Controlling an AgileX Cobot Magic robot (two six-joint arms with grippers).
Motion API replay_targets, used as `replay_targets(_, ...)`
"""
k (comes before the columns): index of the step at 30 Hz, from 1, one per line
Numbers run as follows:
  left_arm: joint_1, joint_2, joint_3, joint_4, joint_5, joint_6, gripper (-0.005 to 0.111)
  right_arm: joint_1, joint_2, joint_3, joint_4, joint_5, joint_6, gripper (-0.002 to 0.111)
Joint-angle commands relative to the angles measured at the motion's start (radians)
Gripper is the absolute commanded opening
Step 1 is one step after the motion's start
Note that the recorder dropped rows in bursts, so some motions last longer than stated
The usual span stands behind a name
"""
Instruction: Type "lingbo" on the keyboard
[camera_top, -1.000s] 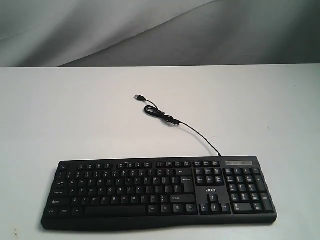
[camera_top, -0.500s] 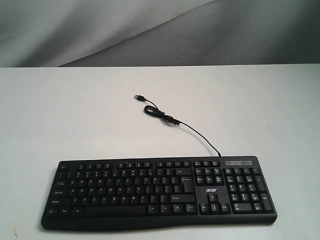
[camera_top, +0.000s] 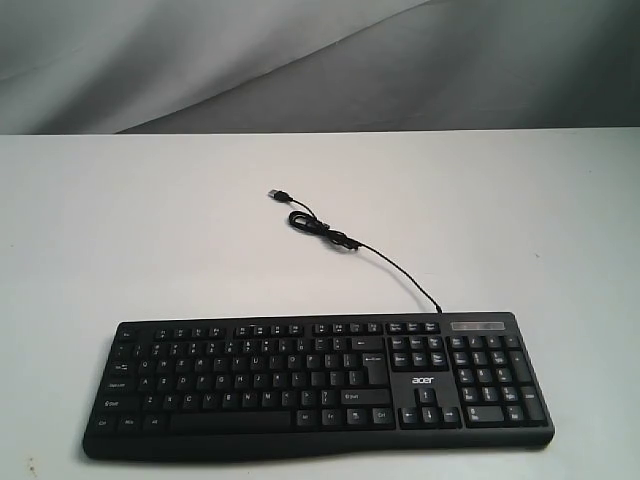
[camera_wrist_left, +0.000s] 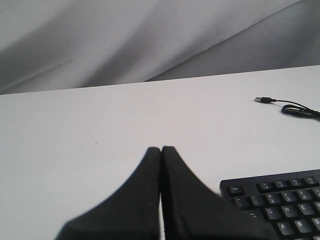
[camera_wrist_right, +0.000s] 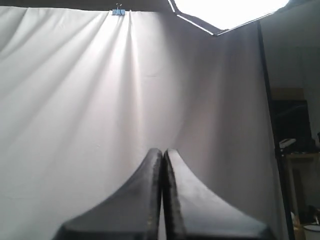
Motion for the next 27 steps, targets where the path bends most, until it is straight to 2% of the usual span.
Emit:
replay_targets(1, 0.002, -0.003, 0.004, -0.008, -0.005, -0.004, 0.001, -0.007, -0.005, -0.038, 0.009, 0.069, 0.051, 0.0)
replay_targets(6, 0.002, -0.003, 0.004, -0.008, -0.005, -0.004, 0.001, -0.007, 0.014, -0.25, 0.009, 0.33, 0.043, 0.0)
replay_targets(11, 0.002, -0.003, 0.004, -0.008, -0.005, -0.004, 0.001, 0.001, 0.19, -0.492, -0.002, 0.54, 0.043, 0.0)
replay_targets(16, 0.002, -0.003, 0.004, -0.008, -0.005, -0.004, 0.001, 0.088, 0.405, -0.667, 0.01, 0.749, 0.043, 0.0)
replay_targets(22, 0.002, -0.003, 0.004, -0.008, -0.005, -0.004, 0.001, 0.226, 0.646, -0.704, 0.209, 1.066, 0.043, 0.0)
replay_targets(27, 0.002, -0.003, 0.004, -0.008, -0.005, -0.004, 0.001, 0.263, 0.785, -0.704, 0.221, 1.178, 0.043, 0.0)
